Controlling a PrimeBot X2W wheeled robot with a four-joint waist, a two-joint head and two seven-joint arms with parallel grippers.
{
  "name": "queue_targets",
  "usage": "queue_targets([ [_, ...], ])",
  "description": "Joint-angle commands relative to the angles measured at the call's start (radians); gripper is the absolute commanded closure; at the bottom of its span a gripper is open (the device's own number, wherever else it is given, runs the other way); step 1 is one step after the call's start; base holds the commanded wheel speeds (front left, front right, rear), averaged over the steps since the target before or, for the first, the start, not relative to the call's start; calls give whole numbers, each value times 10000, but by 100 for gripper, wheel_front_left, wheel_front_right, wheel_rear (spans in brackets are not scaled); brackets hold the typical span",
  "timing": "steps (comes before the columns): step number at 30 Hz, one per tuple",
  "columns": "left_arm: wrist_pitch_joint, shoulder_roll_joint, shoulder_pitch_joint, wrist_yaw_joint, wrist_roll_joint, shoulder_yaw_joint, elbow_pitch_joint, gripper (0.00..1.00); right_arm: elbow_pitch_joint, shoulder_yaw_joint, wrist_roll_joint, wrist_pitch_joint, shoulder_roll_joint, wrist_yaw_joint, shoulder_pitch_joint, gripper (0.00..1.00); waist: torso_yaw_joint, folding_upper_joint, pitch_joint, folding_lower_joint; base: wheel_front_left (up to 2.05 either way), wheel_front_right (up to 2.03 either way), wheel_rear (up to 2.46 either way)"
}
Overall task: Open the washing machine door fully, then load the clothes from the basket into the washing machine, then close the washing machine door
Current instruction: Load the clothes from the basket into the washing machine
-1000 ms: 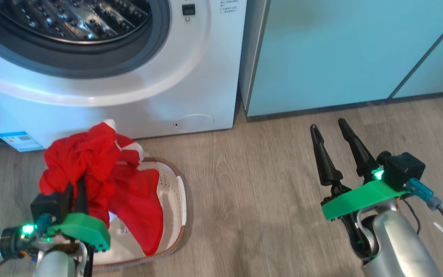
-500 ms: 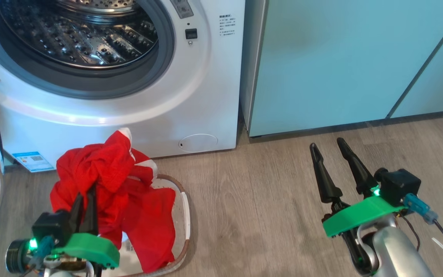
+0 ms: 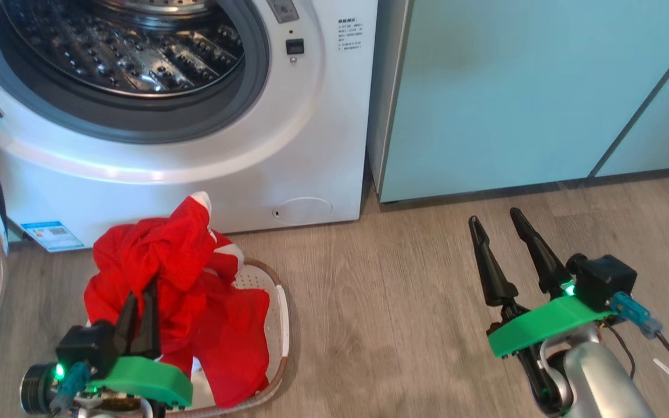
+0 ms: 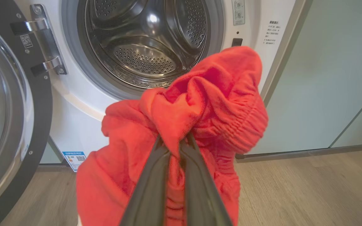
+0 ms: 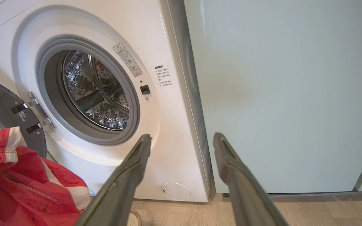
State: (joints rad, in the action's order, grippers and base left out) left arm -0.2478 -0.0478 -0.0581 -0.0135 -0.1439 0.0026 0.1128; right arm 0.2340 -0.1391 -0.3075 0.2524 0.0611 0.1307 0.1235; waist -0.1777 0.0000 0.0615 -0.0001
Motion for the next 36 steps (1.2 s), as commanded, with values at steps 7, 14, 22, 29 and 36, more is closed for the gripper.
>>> queue_targets([
  [7,-139,-25,975,-19,-48,481,-793,100,-550,-144,50,94,-20,0,460,0,-155,0,887,1,0,0,0],
  [14,-139,-25,2218,461,215,1121,-684,100,-726,-79,14,94,-50,0,768,0,-361,0,1882,1,0,0,0],
  [22,-139,-443,4838,980,430,2116,-465,100,-952,-46,-75,94,-89,0,1311,0,-733,0,3589,1,0,0,0],
  [29,-139,-1089,7349,1141,543,2836,-46,100,-1139,-100,-206,94,-104,0,1723,0,-1017,0,4852,1,0,0,0],
  [36,-139,-1918,9856,1267,621,3127,785,100,-1356,-127,-487,94,-106,0,2122,0,-1325,0,5980,1,0,0,0],
])
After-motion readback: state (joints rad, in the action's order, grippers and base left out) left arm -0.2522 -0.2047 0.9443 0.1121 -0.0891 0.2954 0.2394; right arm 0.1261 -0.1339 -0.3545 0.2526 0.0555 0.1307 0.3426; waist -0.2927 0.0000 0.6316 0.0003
